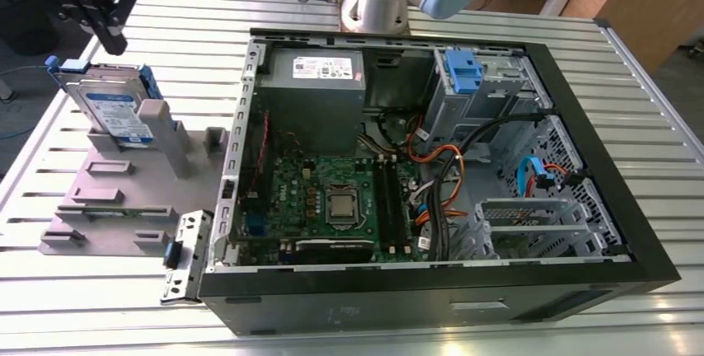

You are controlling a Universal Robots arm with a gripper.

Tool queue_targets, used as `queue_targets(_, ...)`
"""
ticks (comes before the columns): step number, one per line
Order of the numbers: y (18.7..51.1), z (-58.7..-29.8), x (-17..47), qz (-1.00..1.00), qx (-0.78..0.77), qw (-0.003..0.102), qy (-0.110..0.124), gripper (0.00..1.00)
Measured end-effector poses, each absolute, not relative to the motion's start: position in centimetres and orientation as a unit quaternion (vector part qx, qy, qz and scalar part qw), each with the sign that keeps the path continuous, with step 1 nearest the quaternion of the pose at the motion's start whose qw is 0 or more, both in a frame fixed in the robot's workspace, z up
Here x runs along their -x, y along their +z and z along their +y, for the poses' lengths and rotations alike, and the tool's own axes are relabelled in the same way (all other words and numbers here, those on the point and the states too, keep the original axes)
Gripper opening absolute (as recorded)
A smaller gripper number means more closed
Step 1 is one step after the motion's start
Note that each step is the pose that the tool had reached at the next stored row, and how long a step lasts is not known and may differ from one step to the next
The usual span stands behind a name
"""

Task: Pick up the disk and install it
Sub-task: 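Reach for the disk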

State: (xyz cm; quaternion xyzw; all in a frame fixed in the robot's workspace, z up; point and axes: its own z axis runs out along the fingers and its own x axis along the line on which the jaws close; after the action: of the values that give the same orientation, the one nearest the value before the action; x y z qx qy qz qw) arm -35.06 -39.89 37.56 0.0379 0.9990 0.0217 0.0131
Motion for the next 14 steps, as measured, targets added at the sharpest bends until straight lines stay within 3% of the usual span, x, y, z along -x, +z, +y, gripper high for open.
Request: queue_targets(14,35.8,-39.8,37.9,0.999,-0.038,0.013,0.022,0.11)
